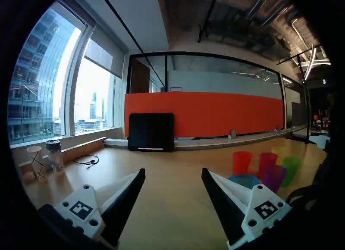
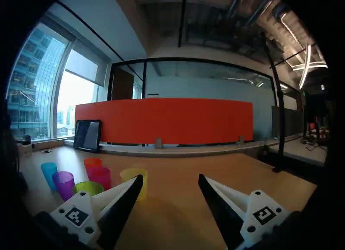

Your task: Pour water

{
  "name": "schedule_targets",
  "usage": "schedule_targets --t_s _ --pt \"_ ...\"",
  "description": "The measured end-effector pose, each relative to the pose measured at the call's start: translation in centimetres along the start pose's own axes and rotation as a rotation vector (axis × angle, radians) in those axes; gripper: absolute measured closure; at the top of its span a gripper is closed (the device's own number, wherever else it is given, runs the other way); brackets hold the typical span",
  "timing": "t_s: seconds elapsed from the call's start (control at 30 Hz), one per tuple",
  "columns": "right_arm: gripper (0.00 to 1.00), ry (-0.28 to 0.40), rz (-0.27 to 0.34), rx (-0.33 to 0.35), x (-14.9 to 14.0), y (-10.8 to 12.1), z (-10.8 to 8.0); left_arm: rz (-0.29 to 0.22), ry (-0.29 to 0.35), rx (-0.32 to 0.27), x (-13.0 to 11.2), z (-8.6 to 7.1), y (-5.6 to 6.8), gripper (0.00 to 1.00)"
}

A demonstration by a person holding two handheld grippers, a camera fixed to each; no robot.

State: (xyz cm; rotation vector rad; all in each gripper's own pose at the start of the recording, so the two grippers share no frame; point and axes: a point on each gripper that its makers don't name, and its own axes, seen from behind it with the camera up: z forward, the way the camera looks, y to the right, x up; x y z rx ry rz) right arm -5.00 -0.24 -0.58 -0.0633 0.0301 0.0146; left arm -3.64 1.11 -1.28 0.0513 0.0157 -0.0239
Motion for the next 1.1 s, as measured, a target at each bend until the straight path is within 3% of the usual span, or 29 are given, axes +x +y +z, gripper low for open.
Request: schedule_targets --t_s 1.1 --pt "0.0 -0.002 0.0 0.003 -0.22 -0.05 0.04 0.0 0.0 0.001 -0.01 0.03 -0.06 0.03"
